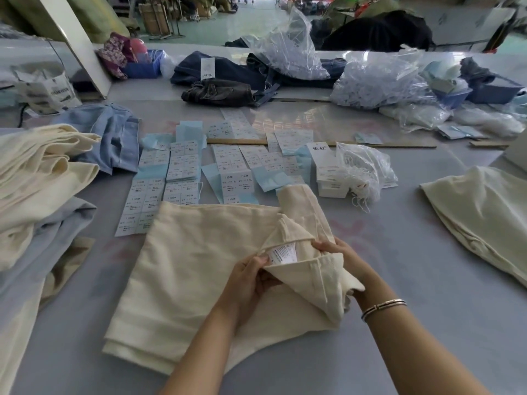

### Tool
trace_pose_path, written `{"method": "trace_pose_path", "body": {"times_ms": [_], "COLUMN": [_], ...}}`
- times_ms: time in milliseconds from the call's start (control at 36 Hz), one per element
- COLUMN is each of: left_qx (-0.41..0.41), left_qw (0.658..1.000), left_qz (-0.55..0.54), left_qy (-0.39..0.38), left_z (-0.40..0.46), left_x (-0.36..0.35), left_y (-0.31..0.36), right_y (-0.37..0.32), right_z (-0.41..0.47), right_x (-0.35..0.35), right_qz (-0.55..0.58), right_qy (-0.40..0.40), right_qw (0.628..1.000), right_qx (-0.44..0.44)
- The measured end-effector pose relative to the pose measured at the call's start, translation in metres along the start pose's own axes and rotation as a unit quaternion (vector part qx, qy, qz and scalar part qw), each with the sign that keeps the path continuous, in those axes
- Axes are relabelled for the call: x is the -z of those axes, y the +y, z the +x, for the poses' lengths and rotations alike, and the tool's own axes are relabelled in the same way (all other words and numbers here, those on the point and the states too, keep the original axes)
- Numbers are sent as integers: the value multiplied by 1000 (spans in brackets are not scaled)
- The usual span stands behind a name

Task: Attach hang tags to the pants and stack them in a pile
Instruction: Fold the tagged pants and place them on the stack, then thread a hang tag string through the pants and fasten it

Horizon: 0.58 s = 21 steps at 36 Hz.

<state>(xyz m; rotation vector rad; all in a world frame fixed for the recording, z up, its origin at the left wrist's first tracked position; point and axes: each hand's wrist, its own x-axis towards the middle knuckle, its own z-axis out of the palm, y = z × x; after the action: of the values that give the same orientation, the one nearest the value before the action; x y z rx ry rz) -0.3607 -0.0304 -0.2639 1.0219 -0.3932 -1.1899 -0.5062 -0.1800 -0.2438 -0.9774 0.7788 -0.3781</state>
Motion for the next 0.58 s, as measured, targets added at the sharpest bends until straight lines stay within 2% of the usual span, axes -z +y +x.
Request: {"method": "trace_pose_path", "body": {"times_ms": [167,222,278,306,333,361,417,472,528,583], "left_qx": [-28,-7,0,-21,-68,-128,-230,-277,-253,-178], "left_qw": [999,999,999,990,965,926,852,782,697,622], "left_qz": [-20,-35,41,134,243,346,462,551,666,760], "left_qy": [-11,-1,24,44,67,82,87,85,84,67], "left_z": [-1,2,8,12,16,21,31,40,48,52], "left_x": [1,1,-1,-2,-4,-3,-2,1,7,12], "left_y": [-1,-1,-1,2,5,7,11,13,10,0], "right_y": [0,-3,-11,-16,-22,-27,-38,-46,-55,-68], "right_z": [-7,-15,-26,-33,-41,-48,-59,-61,-56,-41], "right_x": [1,10,28,39,51,63,87,111,124,121], "right_qz": [5,7,7,6,-3,-26,-111,-178,-197,-250], "right_qy": [0,24,64,88,114,141,187,225,273,347], "right_qw": [1000,999,996,994,991,987,974,957,941,901], "right_qx": [29,45,65,69,70,68,55,30,16,78]}}
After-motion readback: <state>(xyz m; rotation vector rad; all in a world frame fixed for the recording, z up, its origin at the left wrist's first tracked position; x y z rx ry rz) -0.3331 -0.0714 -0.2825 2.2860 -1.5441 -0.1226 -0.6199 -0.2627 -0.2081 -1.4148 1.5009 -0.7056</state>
